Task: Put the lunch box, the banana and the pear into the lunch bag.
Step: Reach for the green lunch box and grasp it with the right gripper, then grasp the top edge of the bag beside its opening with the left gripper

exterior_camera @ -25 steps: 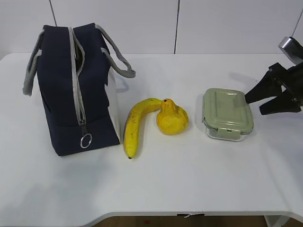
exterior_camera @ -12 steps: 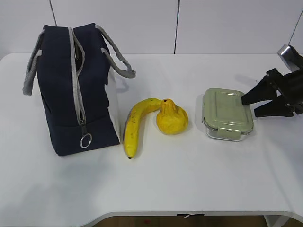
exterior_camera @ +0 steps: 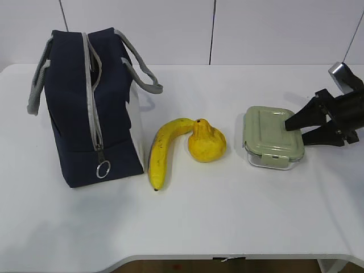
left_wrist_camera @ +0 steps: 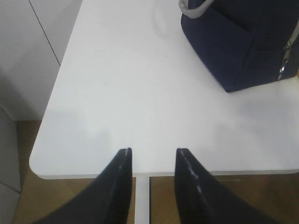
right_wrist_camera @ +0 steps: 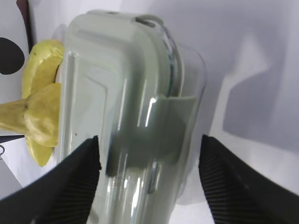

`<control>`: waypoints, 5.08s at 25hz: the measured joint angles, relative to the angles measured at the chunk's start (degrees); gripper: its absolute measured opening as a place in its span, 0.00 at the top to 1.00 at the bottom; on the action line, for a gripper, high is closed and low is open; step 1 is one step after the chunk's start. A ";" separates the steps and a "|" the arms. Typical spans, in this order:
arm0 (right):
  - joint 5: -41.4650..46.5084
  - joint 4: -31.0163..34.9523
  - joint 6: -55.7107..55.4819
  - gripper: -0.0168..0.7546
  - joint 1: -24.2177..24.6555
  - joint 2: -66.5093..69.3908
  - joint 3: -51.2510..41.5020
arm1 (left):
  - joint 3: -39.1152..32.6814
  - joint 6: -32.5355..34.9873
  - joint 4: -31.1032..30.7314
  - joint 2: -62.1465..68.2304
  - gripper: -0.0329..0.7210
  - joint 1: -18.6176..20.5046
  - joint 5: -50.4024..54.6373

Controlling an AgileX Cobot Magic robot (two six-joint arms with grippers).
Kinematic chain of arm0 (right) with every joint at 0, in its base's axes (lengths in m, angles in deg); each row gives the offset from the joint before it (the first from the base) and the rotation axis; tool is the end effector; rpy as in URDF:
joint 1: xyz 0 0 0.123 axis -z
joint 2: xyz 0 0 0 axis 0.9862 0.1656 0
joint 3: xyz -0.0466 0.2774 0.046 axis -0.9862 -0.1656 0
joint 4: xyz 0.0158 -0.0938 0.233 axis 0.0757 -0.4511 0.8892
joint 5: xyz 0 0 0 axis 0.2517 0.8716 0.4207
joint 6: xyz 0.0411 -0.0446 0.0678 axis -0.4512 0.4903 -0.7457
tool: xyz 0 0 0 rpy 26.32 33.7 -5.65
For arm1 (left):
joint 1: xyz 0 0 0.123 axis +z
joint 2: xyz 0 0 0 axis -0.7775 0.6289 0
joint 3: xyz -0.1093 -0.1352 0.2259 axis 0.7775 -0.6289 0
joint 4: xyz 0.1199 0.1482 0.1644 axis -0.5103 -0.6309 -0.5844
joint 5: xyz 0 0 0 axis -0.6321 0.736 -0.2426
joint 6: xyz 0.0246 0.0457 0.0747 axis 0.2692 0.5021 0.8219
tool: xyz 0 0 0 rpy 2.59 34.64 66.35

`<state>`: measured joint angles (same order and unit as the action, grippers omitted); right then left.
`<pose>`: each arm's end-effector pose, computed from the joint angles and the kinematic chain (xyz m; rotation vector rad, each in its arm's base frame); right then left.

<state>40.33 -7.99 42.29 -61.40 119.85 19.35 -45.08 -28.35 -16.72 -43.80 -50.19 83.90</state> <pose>0.3988 -0.0640 0.1501 0.1073 2.5864 1.1305 -0.0077 -0.0012 0.2822 -0.0036 2.0691 0.0012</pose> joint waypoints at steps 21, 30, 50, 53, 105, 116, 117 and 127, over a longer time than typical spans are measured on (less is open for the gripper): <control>2.52 5.73 2.95 0.42 0.13 3.62 0.13 | 0.00 0.00 0.00 0.00 0.63 0.00 0.00; 3.26 5.73 2.95 0.44 0.13 3.62 0.13 | 0.00 0.00 0.00 0.00 0.63 0.00 0.00; 3.72 7.55 4.80 0.46 0.13 3.75 0.13 | 0.00 0.00 0.00 0.00 0.63 0.00 0.00; 3.59 7.64 4.47 0.46 0.13 3.75 0.13 | 0.00 0.00 0.00 0.00 0.63 0.00 -0.10; 2.45 6.20 -5.01 0.46 0.13 -3.64 0.13 | 45.91 7.62 42.71 91.47 0.32 -2.77 -23.05; 2.45 6.20 -5.10 0.47 0.13 -3.64 0.13 | 47.07 8.00 41.03 95.22 0.32 -3.42 -24.61; 2.45 6.20 -5.10 0.47 0.13 -3.64 0.13 | 47.07 8.00 40.93 95.47 0.32 -3.42 -24.64; 2.45 6.20 -5.10 0.47 0.13 -3.64 0.13 | 47.11 8.00 40.85 97.19 0.51 -3.42 -24.86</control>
<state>42.78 -1.79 37.19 -61.27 116.21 19.48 2.03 -20.36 24.13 53.39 -53.61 59.04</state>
